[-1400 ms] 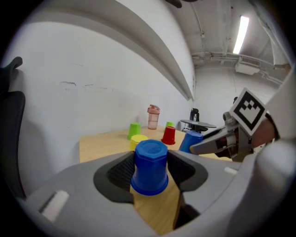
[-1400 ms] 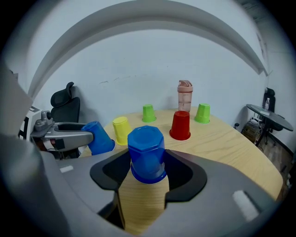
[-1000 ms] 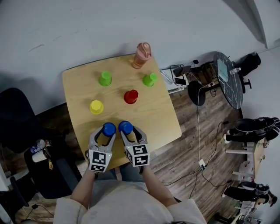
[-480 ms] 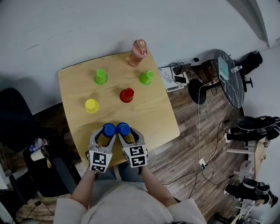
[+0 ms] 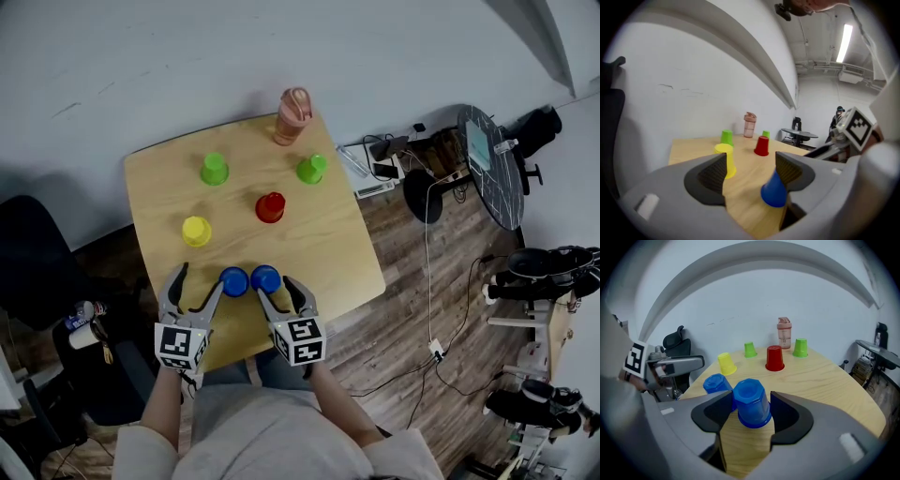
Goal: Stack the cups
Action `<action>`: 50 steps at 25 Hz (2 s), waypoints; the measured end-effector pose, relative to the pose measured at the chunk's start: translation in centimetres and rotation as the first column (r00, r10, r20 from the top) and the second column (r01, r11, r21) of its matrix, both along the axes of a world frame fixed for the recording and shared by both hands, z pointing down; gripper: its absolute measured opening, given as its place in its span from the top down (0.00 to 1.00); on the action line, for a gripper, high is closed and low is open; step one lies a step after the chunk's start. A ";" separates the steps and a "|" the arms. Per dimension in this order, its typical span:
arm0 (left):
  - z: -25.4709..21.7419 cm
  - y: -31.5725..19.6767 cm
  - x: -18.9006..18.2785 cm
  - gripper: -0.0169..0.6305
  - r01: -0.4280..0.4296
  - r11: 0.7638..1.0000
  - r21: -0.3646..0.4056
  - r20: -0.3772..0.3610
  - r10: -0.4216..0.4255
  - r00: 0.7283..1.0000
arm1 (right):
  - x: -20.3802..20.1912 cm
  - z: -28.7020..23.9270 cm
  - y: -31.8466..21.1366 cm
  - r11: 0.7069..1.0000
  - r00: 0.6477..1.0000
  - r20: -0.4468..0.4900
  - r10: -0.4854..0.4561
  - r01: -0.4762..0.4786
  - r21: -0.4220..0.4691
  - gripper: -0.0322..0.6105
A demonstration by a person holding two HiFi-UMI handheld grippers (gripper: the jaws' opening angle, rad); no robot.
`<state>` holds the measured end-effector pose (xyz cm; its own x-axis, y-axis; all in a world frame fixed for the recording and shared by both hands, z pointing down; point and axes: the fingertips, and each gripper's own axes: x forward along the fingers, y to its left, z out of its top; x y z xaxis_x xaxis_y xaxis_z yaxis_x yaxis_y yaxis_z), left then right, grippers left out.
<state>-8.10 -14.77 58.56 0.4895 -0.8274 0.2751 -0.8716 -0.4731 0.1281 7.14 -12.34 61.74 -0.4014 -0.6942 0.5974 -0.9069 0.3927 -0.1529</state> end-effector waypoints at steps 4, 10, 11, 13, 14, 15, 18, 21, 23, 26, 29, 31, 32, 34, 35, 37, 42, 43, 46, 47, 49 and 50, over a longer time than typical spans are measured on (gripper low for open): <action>1.3 -4.7 -4.0 0.43 0.106 0.994 -0.019 0.077 -0.104 0.992 | 0.7 -1.7 0.2 0.999 0.998 0.044 0.043 -0.044 0.022 0.59; 4.1 -9.1 -3.7 0.43 0.073 0.996 -0.043 0.178 -0.064 0.982 | 1.7 -3.5 -0.1 0.993 0.992 0.064 0.105 -0.108 0.051 0.59; 4.4 -9.5 -3.5 0.43 0.068 0.997 -0.046 0.185 -0.059 0.981 | 1.8 -3.7 -0.1 0.992 0.991 0.065 0.114 -0.118 0.054 0.59; 4.4 -10.0 -3.0 0.43 0.064 0.996 -0.057 0.197 -0.051 0.979 | 2.2 -3.9 0.0 0.989 0.989 0.067 0.135 -0.139 0.058 0.59; 4.2 -10.0 -2.9 0.46 0.062 0.996 -0.057 0.206 -0.049 0.977 | 2.3 -4.0 0.0 0.987 0.987 0.068 0.144 -0.148 0.059 0.59; 4.1 -10.0 -2.9 0.55 0.059 0.997 -0.053 0.216 -0.046 0.975 | 2.4 -4.0 0.0 0.986 0.986 0.070 0.152 -0.156 0.059 0.59; 3.3 -9.3 -3.2 0.55 0.042 0.998 -0.037 0.230 -0.033 0.973 | 2.7 -4.1 -0.1 0.984 0.984 0.077 0.162 -0.167 0.058 0.59; 2.4 -7.5 -3.4 0.55 0.034 0.999 -0.021 0.226 -0.029 0.974 | 2.8 -4.3 -0.5 0.984 0.983 0.082 0.163 -0.169 0.064 0.59; 2.1 -5.7 -3.3 0.55 0.027 0.999 -0.024 0.217 -0.022 0.976 | 2.7 -4.5 -0.8 0.984 0.983 0.089 0.159 -0.165 0.071 0.59; 2.5 -2.7 -3.0 0.55 0.025 0.999 -0.044 0.209 -0.015 0.978 | 2.4 -4.9 -1.3 0.986 0.985 0.103 0.139 -0.148 0.083 0.59; 3.3 -0.1 -2.5 0.55 0.029 0.997 -0.070 0.199 -0.015 0.980 | 1.9 -5.1 -1.6 0.988 0.987 0.109 0.116 -0.126 0.086 0.59; 3.7 1.0 -1.9 0.55 0.025 0.996 -0.080 0.195 -0.009 0.981 | 1.6 -5.1 -1.8 0.990 0.989 0.110 0.104 -0.114 0.086 0.59; 3.7 1.4 -1.6 0.55 0.023 0.996 -0.081 0.195 -0.007 0.981 | 1.4 -5.1 -1.8 0.990 0.989 0.111 0.099 -0.109 0.085 0.59; 3.7 1.8 -1.1 0.55 0.024 0.997 -0.074 0.199 -0.009 0.980 | 1.3 -5.1 -2.0 0.992 0.990 0.113 0.089 -0.099 0.084 0.59; 3.7 1.8 -1.0 0.55 0.028 0.997 -0.070 0.202 -0.013 0.979 | 1.2 -5.0 -2.0 0.992 0.990 0.114 0.085 -0.095 0.082 0.59; 3.7 1.9 -0.9 0.55 0.038 0.997 -0.070 0.206 -0.022 0.978 | 1.0 -5.0 -2.1 0.993 0.990 0.116 0.077 -0.087 0.081 0.59; 3.9 2.0 -0.6 0.55 0.044 0.996 -0.078 0.203 -0.028 0.979 | 1.0 -5.1 -2.5 0.994 0.991 0.119 0.067 -0.076 0.081 0.59; 4.0 2.1 -0.5 0.55 0.044 0.996 -0.082 0.201 -0.026 0.979 | 1.0 -5.1 -2.5 0.994 0.991 0.120 0.066 -0.075 0.080 0.59; 4.3 2.2 -0.2 0.55 0.050 0.994 -0.095 0.179 -0.033 0.983 | 1.4 -5.2 -2.9 0.994 0.990 0.122 0.064 -0.074 0.077 0.59; 4.3 2.3 -0.2 0.55 0.052 0.994 -0.099 0.168 -0.035 0.985 | 1.6 -5.2 -3.1 0.994 0.991 0.121 0.062 -0.072 0.077 0.59; 4.3 2.5 -0.2 0.54 0.047 0.993 -0.108 0.139 -0.032 0.990 | 2.0 -5.3 -3.9 0.995 0.992 0.114 0.051 -0.060 0.078 0.59; 4.5 2.8 -0.3 0.52 0.043 0.992 -0.115 0.125 -0.028 0.992 | 2.2 -5.4 -4.5 0.996 0.993 0.108 0.041 -0.049 0.077 0.59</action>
